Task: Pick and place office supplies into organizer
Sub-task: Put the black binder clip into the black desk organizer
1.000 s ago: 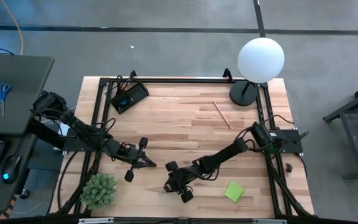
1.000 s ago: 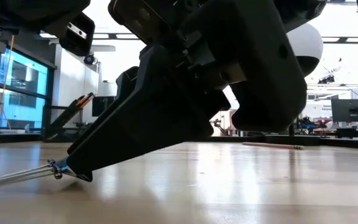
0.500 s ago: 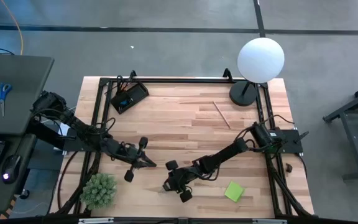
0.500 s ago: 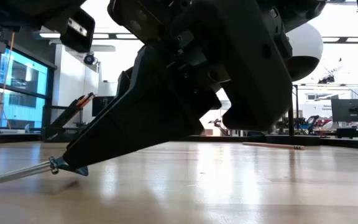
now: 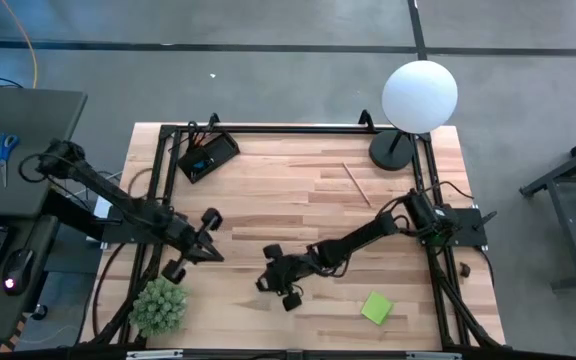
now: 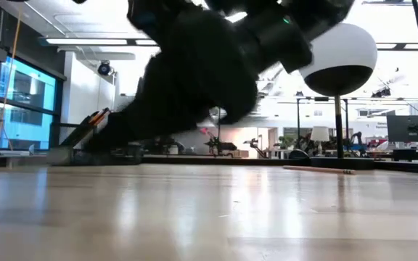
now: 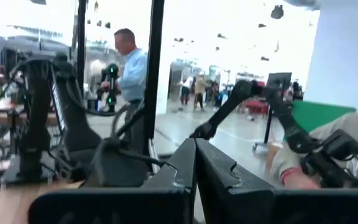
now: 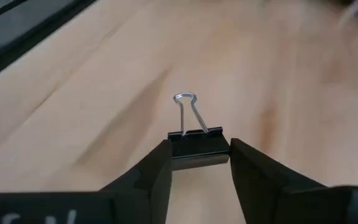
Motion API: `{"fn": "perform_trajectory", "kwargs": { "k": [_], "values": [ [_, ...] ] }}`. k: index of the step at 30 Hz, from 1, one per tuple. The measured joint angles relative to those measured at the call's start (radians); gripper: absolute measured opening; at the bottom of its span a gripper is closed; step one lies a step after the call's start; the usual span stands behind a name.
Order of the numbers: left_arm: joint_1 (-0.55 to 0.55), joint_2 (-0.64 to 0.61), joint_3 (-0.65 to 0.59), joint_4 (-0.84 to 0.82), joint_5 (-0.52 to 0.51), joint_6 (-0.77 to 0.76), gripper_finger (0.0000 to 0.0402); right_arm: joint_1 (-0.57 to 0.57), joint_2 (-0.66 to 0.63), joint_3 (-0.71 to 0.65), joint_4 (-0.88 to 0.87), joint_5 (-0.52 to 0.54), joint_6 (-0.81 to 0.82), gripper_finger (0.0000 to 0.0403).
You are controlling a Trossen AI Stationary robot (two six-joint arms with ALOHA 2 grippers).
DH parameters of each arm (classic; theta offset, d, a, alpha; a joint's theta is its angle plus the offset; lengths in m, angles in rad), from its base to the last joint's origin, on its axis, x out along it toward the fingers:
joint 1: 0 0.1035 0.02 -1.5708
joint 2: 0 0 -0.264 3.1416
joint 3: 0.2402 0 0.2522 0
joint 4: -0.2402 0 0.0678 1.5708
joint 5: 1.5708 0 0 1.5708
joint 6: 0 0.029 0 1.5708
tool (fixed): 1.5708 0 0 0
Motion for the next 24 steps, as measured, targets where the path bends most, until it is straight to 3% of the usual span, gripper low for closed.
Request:
{"fn": "perform_trajectory", "kwargs": {
  "k": [6, 10, 19, 24],
  "values": [
    [0.000, -0.199, 0.000, -0.203, -0.005, 0.027, 0.0001, -0.111, -0.051, 0.003, 0.176, 0.102, -0.143, 0.0137],
    [0.000, -0.239, 0.000, -0.293, -0.032, 0.046, 0.0001, -0.217, -0.044, 0.068, 0.231, 0.056, -0.147, 0.0137],
    [0.000, -0.220, 0.000, -0.270, -0.039, 0.071, 0.0001, -0.378, 0.023, 0.368, 0.024, -0.021, -0.125, 0.0138],
    [0.000, -0.229, 0.000, -0.251, -0.038, 0.079, 0.0001, -0.436, 0.151, 0.558, -0.097, -0.071, -0.084, 0.0138]
  ]
}}
